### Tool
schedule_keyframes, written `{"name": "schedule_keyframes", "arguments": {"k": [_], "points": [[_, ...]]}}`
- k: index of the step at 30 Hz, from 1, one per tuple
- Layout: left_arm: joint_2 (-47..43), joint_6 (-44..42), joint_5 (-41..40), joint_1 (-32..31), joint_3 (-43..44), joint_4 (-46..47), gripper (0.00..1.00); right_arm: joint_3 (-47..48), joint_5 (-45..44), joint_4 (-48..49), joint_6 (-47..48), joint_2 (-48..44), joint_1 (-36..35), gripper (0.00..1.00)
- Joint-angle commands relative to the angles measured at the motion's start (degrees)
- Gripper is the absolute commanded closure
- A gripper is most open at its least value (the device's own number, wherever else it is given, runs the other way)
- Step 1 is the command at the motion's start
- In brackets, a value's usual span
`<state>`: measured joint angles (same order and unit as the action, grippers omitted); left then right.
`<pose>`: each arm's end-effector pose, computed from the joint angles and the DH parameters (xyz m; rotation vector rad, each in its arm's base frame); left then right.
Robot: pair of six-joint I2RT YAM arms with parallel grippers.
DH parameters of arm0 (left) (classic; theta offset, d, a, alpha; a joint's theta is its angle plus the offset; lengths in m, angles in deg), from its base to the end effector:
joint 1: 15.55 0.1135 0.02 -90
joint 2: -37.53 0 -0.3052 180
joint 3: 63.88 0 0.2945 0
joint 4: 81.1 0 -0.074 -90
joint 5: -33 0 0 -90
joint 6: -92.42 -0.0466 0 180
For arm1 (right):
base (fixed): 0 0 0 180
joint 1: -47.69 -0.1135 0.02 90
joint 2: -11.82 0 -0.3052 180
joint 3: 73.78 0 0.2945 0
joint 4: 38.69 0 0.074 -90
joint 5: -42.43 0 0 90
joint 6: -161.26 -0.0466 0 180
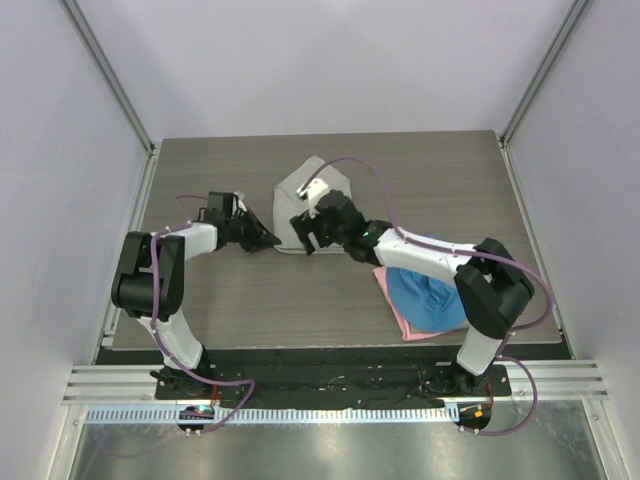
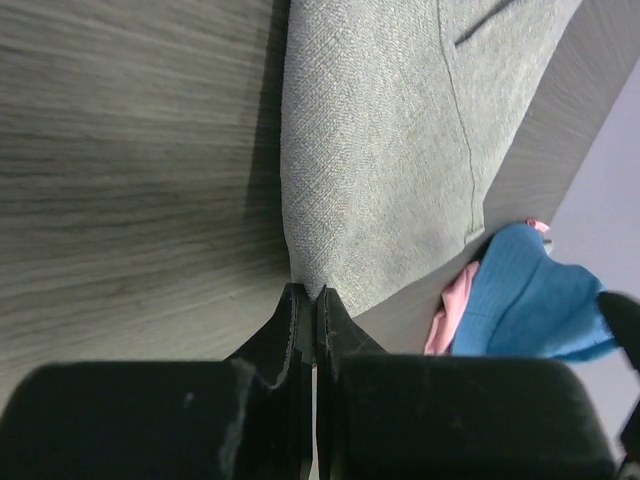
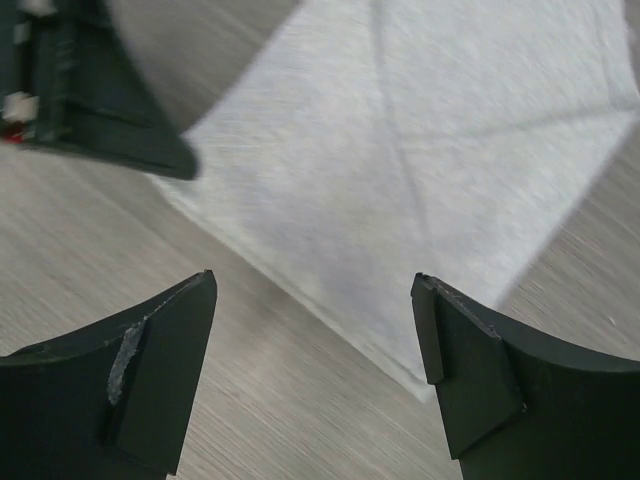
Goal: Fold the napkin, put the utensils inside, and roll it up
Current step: Place the utensil onto the napkin
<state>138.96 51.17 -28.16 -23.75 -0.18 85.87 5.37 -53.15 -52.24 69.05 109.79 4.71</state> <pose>0.3789 -0.0773 0.1435 -0.6738 2.5082 -1.0241 0.3270 0.2985 0.2563 -0.6960 2.0386 0.3582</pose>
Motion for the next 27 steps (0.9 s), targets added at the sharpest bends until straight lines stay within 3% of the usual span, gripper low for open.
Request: {"name": "schedule_keyframes", "arguments": {"k": [1,12,27], "points": [[0.79,0.46,7.89,1.87,0.88,-4.09,1.00,0.72,-9.97,8.12,11.25,4.24,-6.83,0.13],[1.40,0.82,12.73,3.99,-0.17,-4.61,1.00,-0.43,-11.55,20.87,19.26,12.06,-15.99,0.12],[-0.70,-0.94,14.67,8.03,-0.70,-6.46,1.00,-0.24,-32.28,29.92,27.00,22.96,-17.14,0.23]]}}
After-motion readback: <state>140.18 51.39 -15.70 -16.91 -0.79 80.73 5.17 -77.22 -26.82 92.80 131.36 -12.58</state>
